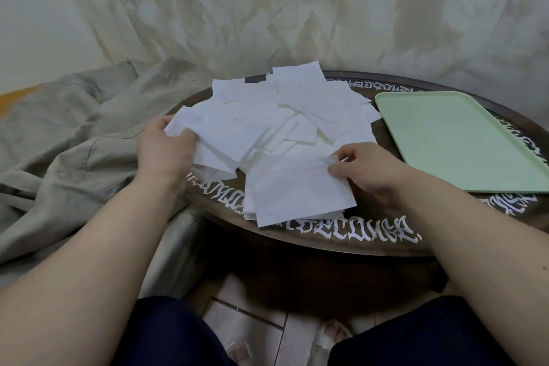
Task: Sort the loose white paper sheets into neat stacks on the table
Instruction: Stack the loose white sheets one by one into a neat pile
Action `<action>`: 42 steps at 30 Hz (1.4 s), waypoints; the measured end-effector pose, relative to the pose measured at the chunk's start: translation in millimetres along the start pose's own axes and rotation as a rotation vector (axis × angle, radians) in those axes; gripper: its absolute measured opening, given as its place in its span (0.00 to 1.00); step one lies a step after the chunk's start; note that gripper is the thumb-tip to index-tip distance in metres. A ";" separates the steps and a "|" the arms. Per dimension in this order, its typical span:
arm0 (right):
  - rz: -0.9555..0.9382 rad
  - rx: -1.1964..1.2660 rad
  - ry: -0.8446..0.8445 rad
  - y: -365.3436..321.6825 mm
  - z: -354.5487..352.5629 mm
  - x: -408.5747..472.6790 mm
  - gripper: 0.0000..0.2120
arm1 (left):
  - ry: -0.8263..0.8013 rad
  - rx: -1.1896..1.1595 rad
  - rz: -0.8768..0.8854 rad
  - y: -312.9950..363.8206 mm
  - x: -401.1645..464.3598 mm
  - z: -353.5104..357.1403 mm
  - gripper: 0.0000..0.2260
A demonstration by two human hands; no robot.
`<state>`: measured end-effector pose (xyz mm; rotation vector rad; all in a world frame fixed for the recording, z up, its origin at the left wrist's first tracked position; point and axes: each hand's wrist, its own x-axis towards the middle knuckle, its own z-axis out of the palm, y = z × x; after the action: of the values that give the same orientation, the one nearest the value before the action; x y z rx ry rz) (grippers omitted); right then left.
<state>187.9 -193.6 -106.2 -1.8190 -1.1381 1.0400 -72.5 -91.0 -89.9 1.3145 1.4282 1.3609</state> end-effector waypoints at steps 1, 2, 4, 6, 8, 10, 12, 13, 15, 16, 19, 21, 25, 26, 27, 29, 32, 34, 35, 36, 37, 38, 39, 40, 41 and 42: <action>-0.002 -0.027 0.046 -1.1 -0.8 0.9 0.03 | -0.053 -0.023 -0.014 1.8 -2.3 1.4 0.04; -0.002 -0.085 0.093 -2.1 -1.3 2.2 0.07 | -0.105 -0.048 -0.022 3.4 -4.1 2.9 0.03; -0.035 -0.212 0.221 -6.6 -2.4 3.0 0.14 | -0.201 -0.104 -0.029 7.3 -9.8 6.6 0.03; -0.108 -0.117 0.303 -13.6 -1.9 -0.4 0.13 | -0.285 -0.127 -0.034 9.9 -16.4 12.1 0.04; -0.135 0.103 0.225 -19.6 1.4 -5.0 0.11 | -0.344 -0.089 -0.037 12.7 -23.9 16.9 0.02; -0.130 0.221 0.079 -20.6 5.0 -6.9 0.13 | -0.397 -0.033 -0.049 14.3 -28.0 19.8 0.01; -0.112 0.297 -0.010 -19.2 8.2 -6.4 0.18 | -0.462 0.023 -0.058 16.2 -31.0 21.1 0.01; -0.097 0.346 -0.025 -19.6 9.2 -6.2 0.20 | -0.497 0.044 -0.060 17.4 -32.8 21.4 0.01; -0.069 0.419 -0.025 -20.0 9.4 -4.5 0.20 | -0.557 0.062 -0.065 18.9 -35.9 21.8 0.02; -0.064 0.416 -0.019 -20.5 9.2 -4.6 0.18 | -0.578 0.060 -0.069 19.4 -36.9 22.3 0.01; -0.061 0.333 0.011 -20.3 8.1 -6.2 0.08 | -0.591 0.053 -0.084 16.6 -35.5 22.7 0.07; -0.024 0.324 0.048 -19.0 5.4 -6.7 0.05 | -0.568 0.041 -0.106 11.9 -32.8 22.6 0.10; 0.098 0.280 0.117 -14.8 -1.7 -5.9 0.04 | -0.340 0.040 -0.060 9.8 -24.2 19.3 0.10; 0.126 0.259 0.112 -13.4 -2.8 -6.2 0.05 | -0.250 0.004 -0.052 9.9 -20.1 17.1 0.09; 0.149 0.234 0.100 -12.2 -4.0 -7.2 0.06 | -0.171 -0.047 -0.053 11.0 -16.9 14.7 0.08; 0.177 0.135 0.077 -12.7 -4.5 -9.9 0.08 | -0.068 -0.144 -0.068 15.8 -15.3 10.5 0.05; 0.103 -0.262 0.189 -19.1 -6.2 -9.2 0.16 | -0.029 -0.310 -0.132 19.1 -12.8 10.6 0.07; -0.025 -0.281 0.348 -25.8 -6.2 -7.9 0.17 | -0.106 -0.442 -0.196 23.8 -14.9 13.2 0.08; -0.086 -0.173 0.376 -29.8 -5.4 -9.4 0.15 | -0.172 -0.496 -0.223 26.5 -17.4 14.3 0.08; -0.131 -0.060 0.351 -33.6 -3.6 -10.9 0.13 | -0.249 -0.538 -0.249 28.7 -19.6 15.5 0.08; -0.156 0.035 0.278 -37.5 -0.5 -14.4 0.12 | -0.327 -0.566 -0.268 30.0 -22.7 16.9 0.08; -0.162 0.102 0.175 -38.8 3.4 -16.0 0.12 | -0.397 -0.579 -0.281 30.9 -26.1 19.0 0.09; -0.153 0.138 0.069 -39.3 7.4 -17.9 0.11 | -0.456 -0.574 -0.284 31.1 -29.4 21.3 0.09; -0.137 0.151 -0.024 -38.7 11.1 -19.4 0.10 | -0.509 -0.564 -0.281 32.1 -33.2 23.9 0.09; -0.118 0.163 -0.090 -37.7 14.1 -20.8 0.09 | -0.552 -0.547 -0.273 33.2 -36.8 26.5 0.09; -0.115 0.161 -0.137 -35.2 15.9 -20.5 0.06 | -0.589 -0.531 -0.264 35.1 -40.4 28.9 0.10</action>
<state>156.3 -198.3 -76.3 -1.5587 -1.1883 1.1679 -30.8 -127.6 -65.0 1.0078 0.7374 0.9674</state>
